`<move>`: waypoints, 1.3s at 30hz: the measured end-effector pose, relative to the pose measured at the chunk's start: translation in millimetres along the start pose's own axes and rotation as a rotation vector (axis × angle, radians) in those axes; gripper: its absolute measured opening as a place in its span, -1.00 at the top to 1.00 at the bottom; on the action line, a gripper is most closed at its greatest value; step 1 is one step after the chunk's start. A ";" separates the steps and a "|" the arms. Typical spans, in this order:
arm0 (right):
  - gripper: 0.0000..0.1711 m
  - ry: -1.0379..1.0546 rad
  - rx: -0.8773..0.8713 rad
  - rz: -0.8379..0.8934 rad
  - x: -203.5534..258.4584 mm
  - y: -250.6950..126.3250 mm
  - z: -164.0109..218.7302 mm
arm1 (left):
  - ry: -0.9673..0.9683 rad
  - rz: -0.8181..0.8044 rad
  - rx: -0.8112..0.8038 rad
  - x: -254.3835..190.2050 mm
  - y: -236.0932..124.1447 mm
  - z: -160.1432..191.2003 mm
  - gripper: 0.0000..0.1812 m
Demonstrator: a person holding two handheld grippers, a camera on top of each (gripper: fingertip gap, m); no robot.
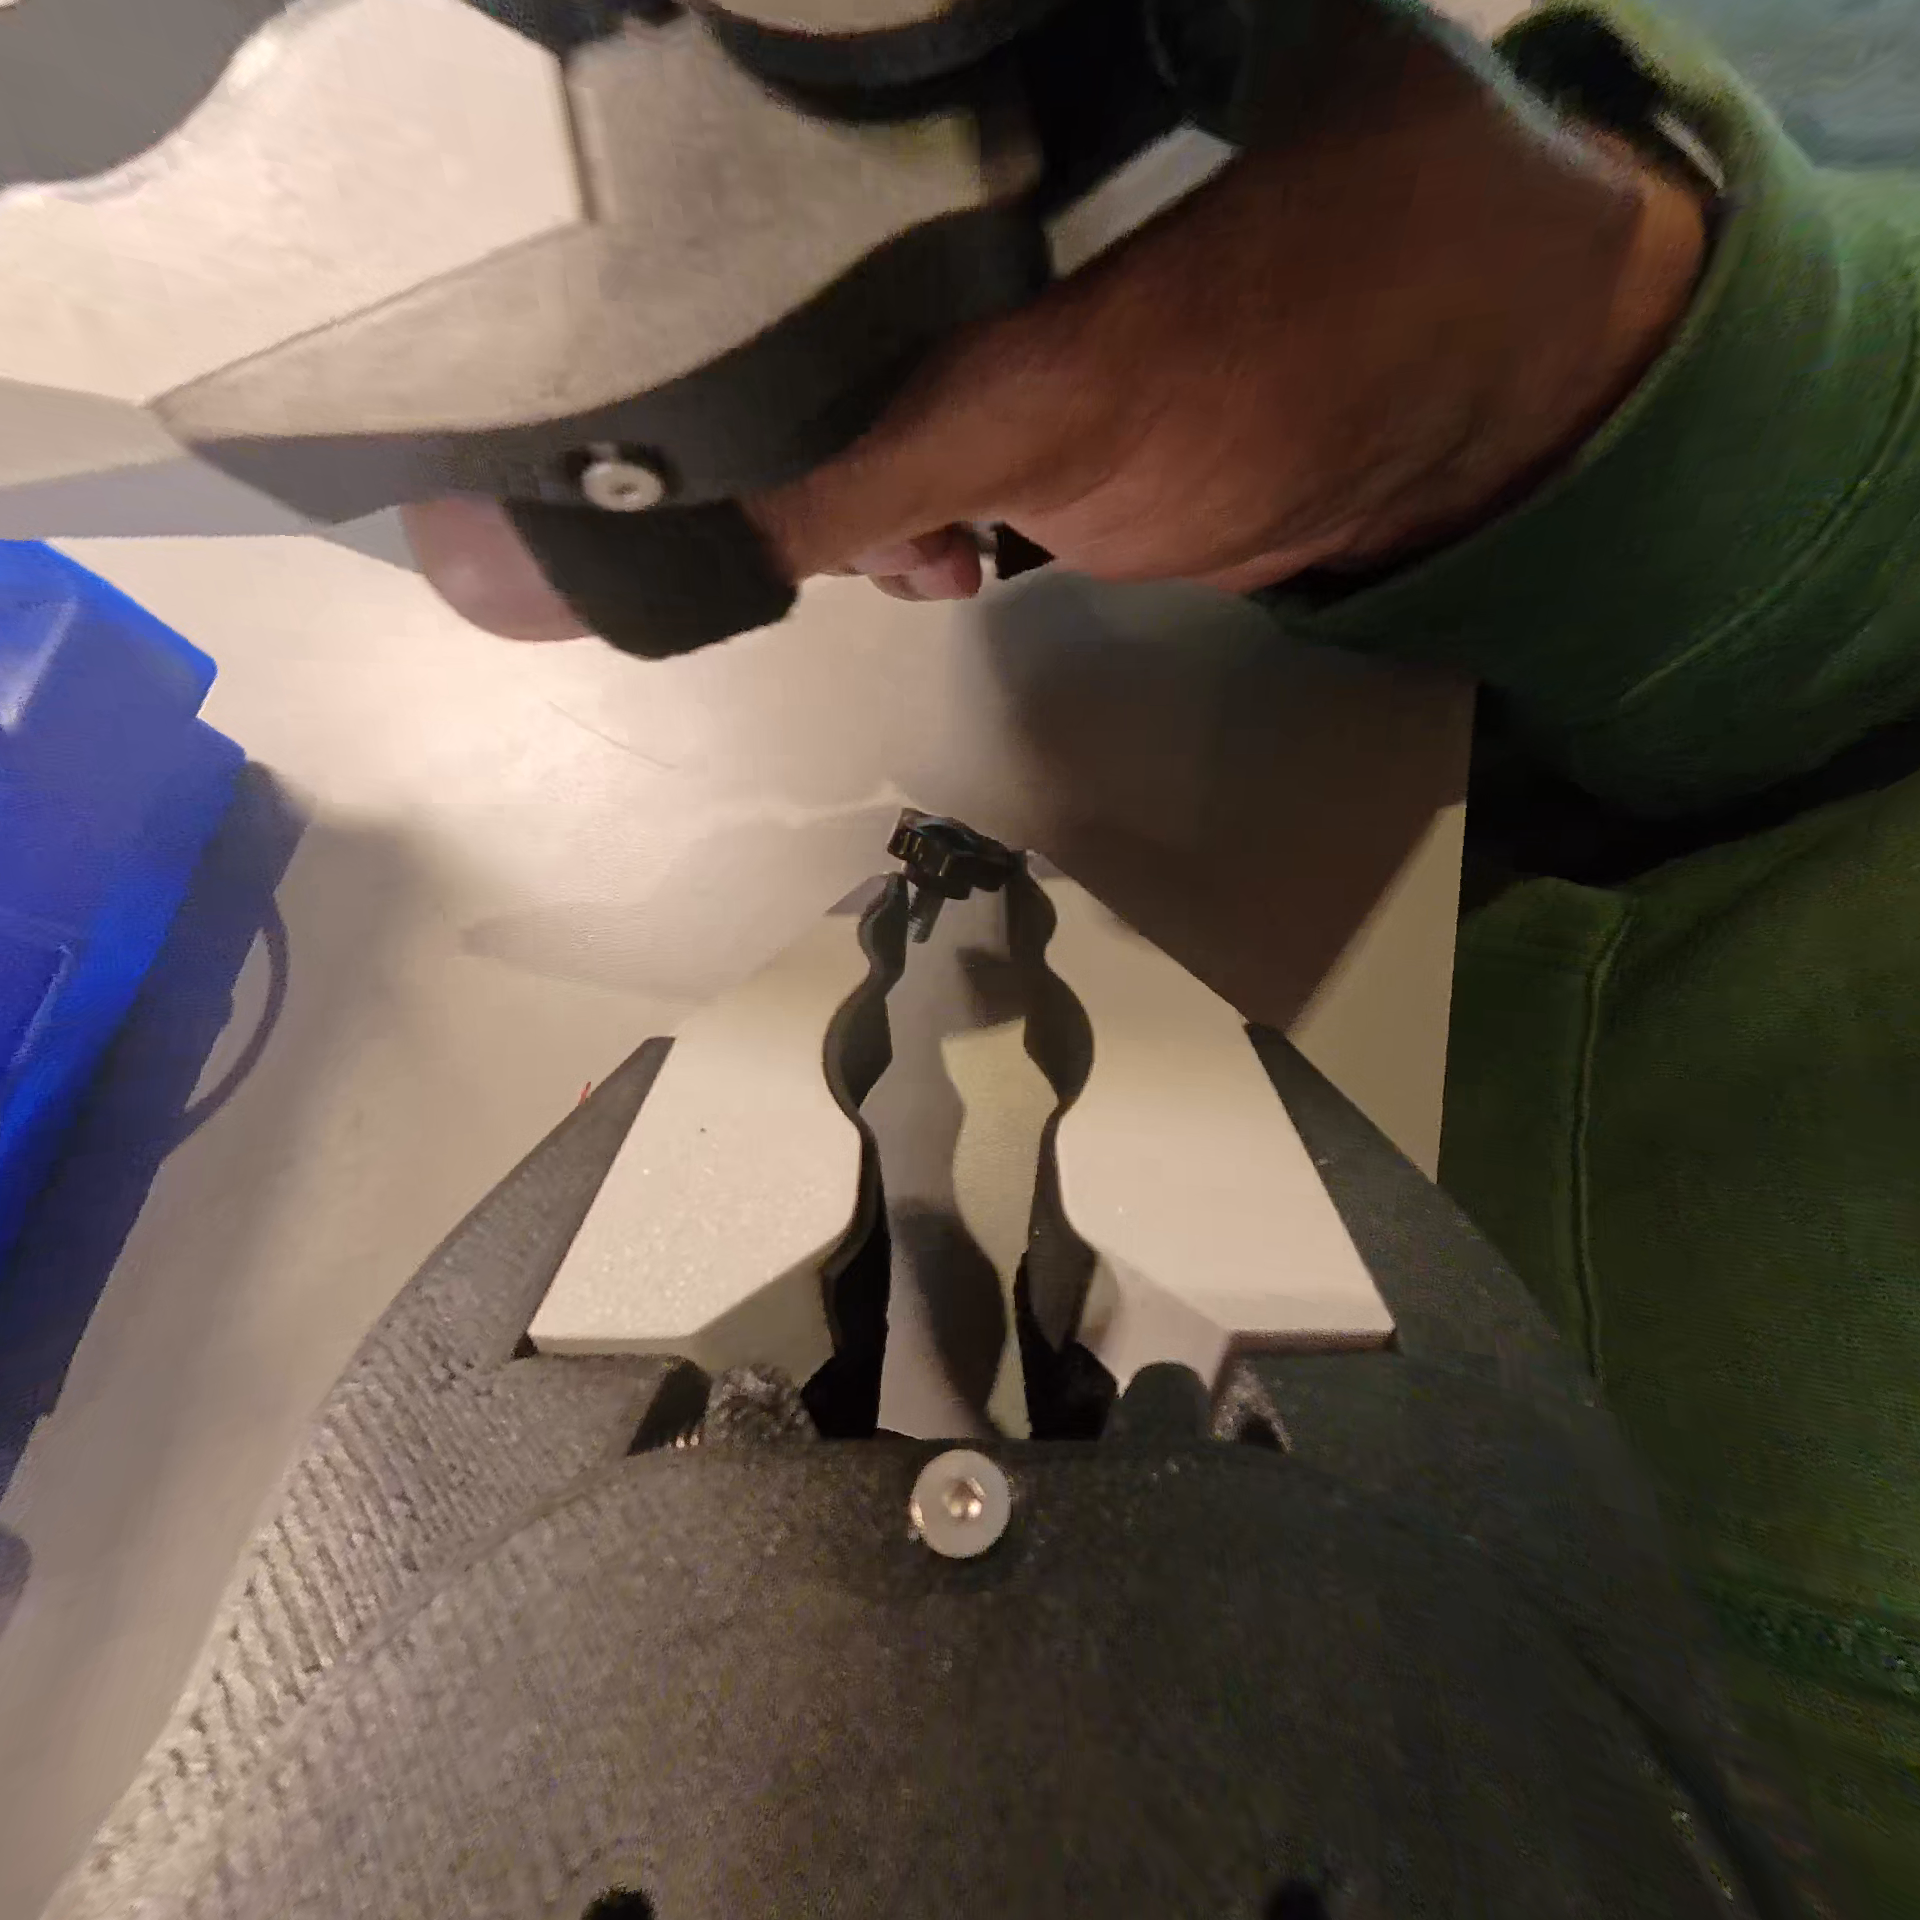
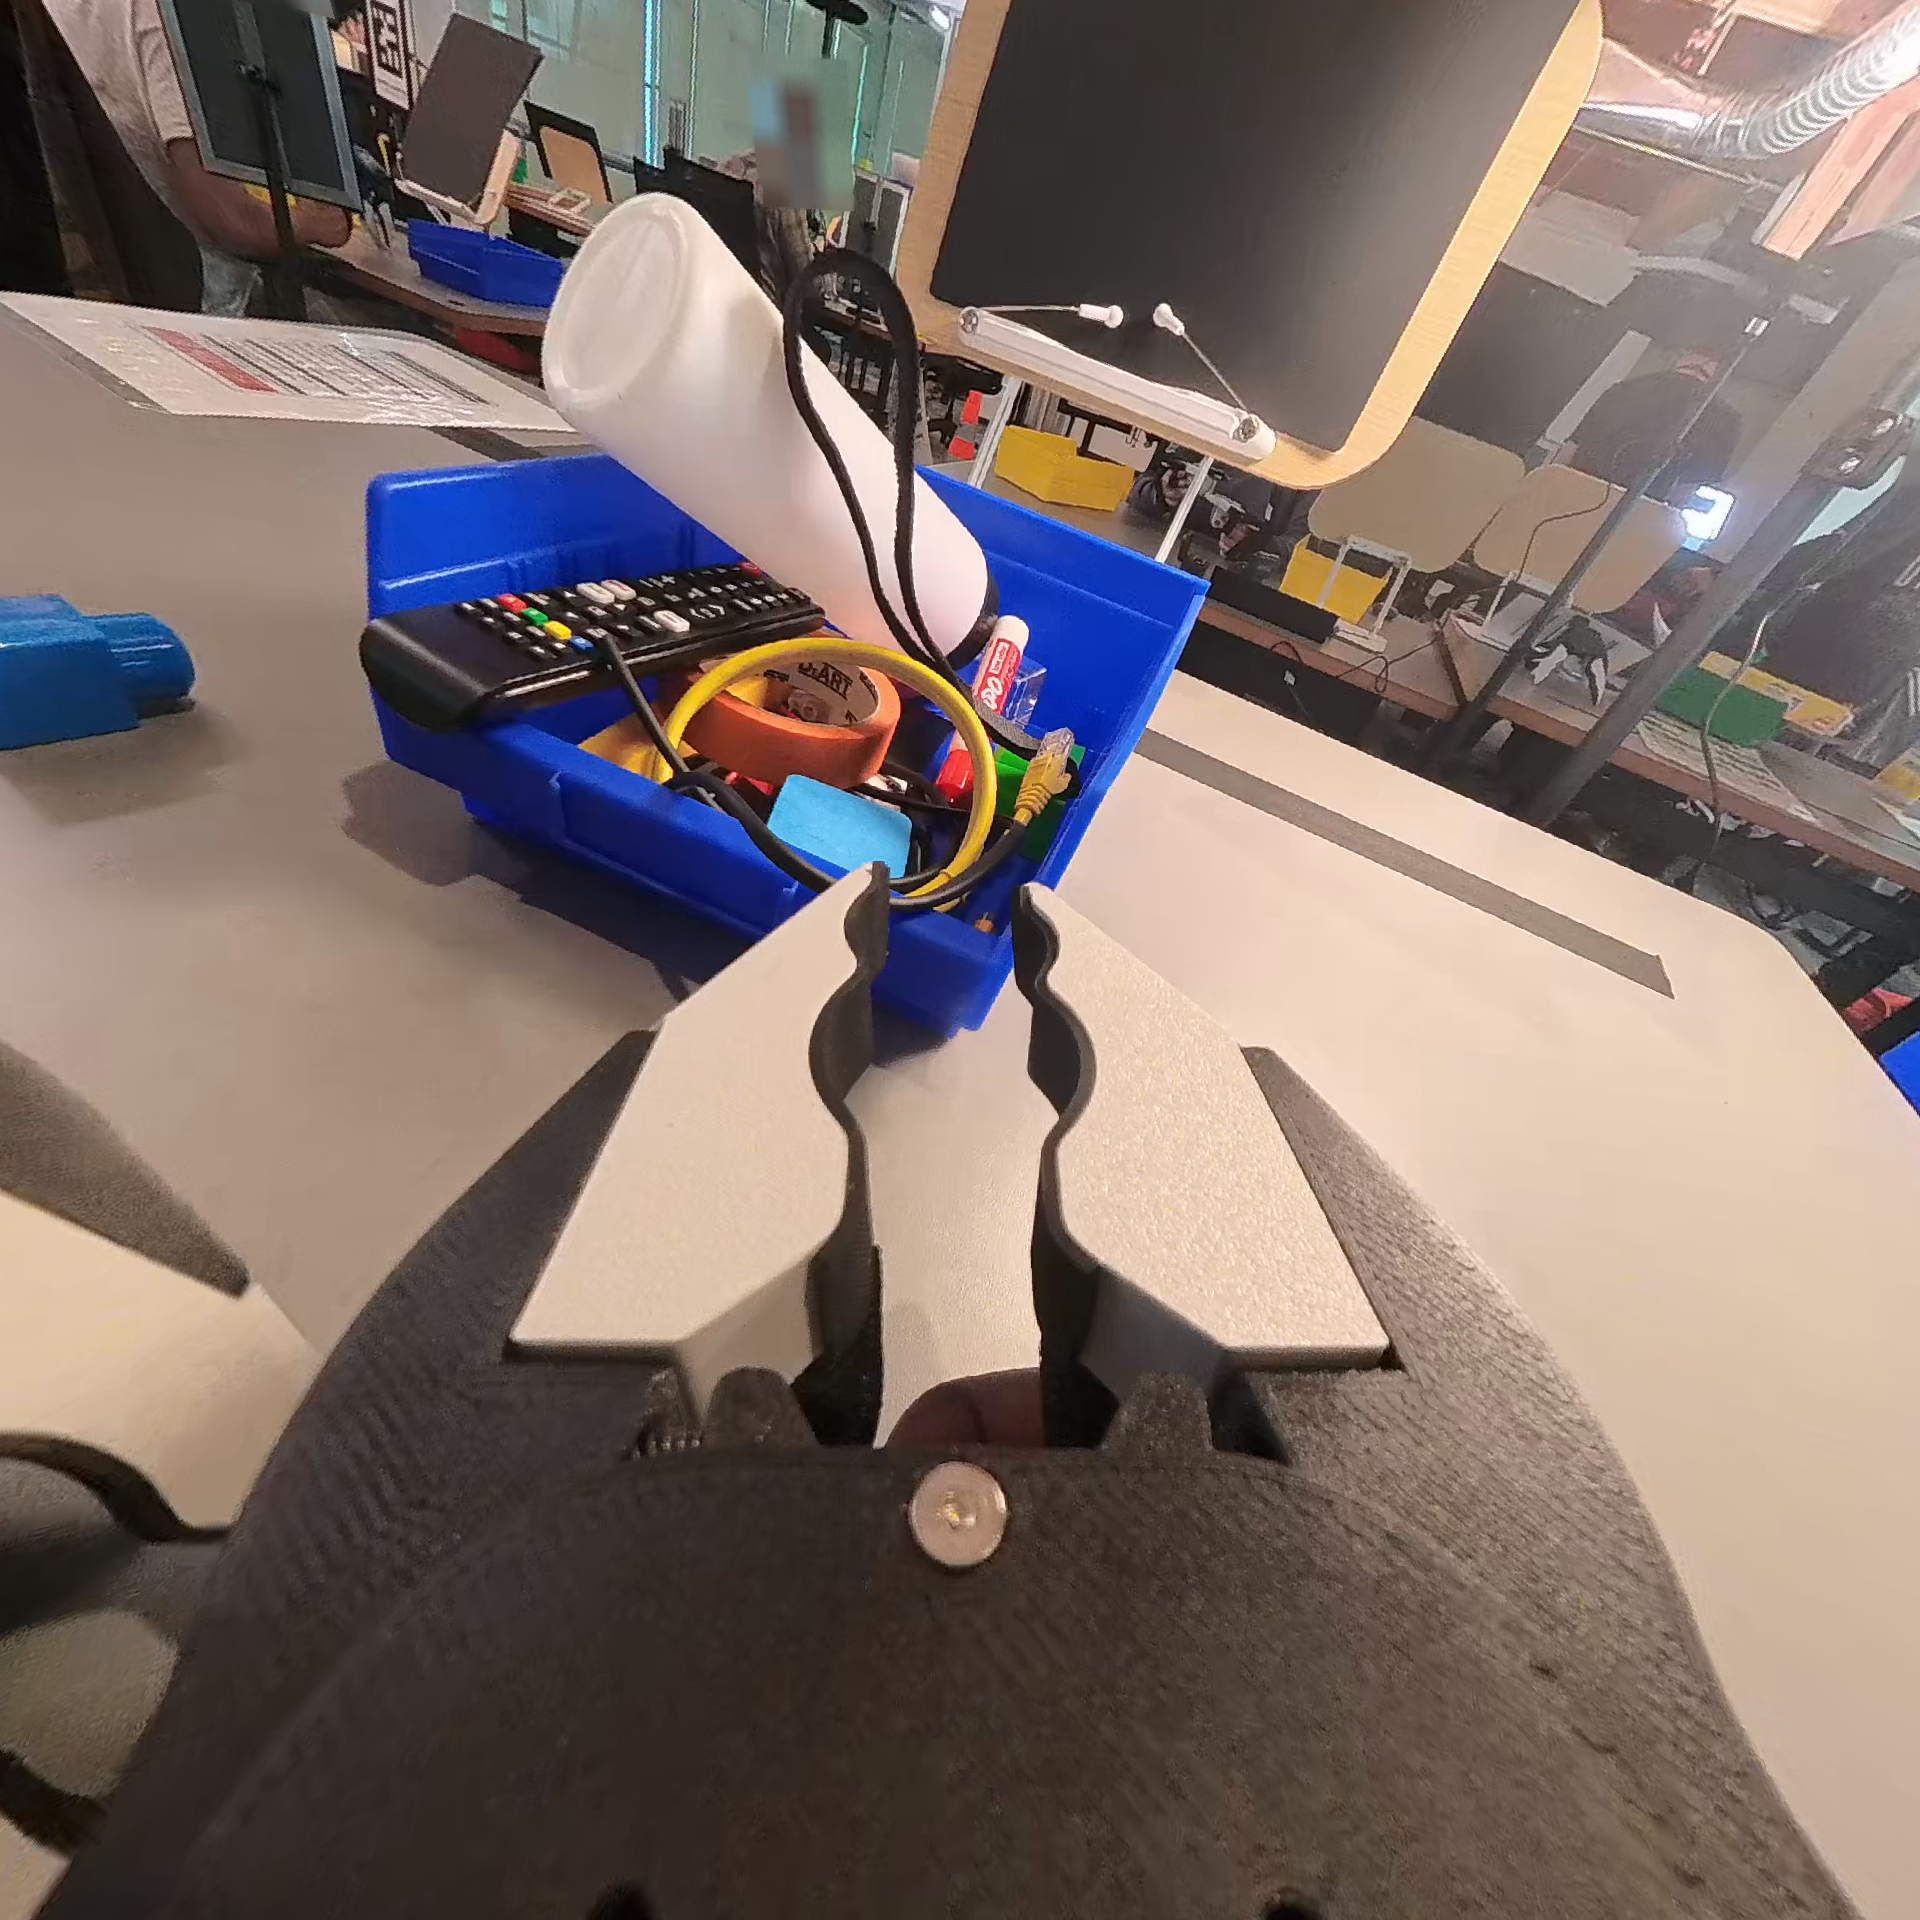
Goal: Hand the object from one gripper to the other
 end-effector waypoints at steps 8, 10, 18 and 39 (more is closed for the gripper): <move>0.72 0.020 -0.018 -0.015 0.8 -1.8 -2.9 | -0.164 0.101 -0.323 14.2 -39.9 -22.5 0.77; 0.72 0.023 -0.041 -0.031 3.6 -3.4 -7.2 | -0.217 0.128 -0.452 21.9 -58.1 -28.7 0.78; 0.72 -0.046 -0.176 -0.096 23.1 -14.2 -29.3 | -0.403 0.047 -0.852 59.9 -115.8 -34.5 0.78; 0.69 -0.280 -0.408 -0.261 76.6 -46.0 -51.7 | -0.497 0.134 -1.068 63.5 -135.3 -41.5 0.78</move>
Point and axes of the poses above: each gripper's, where its closed fingertips meet, y out along the fingers, z out of its underside, x = y × z across the jaws, the point moved 1 cm from there along -y, back along the fingers, and after that the axes turned 8 degrees about z, right-handed, at the moved point
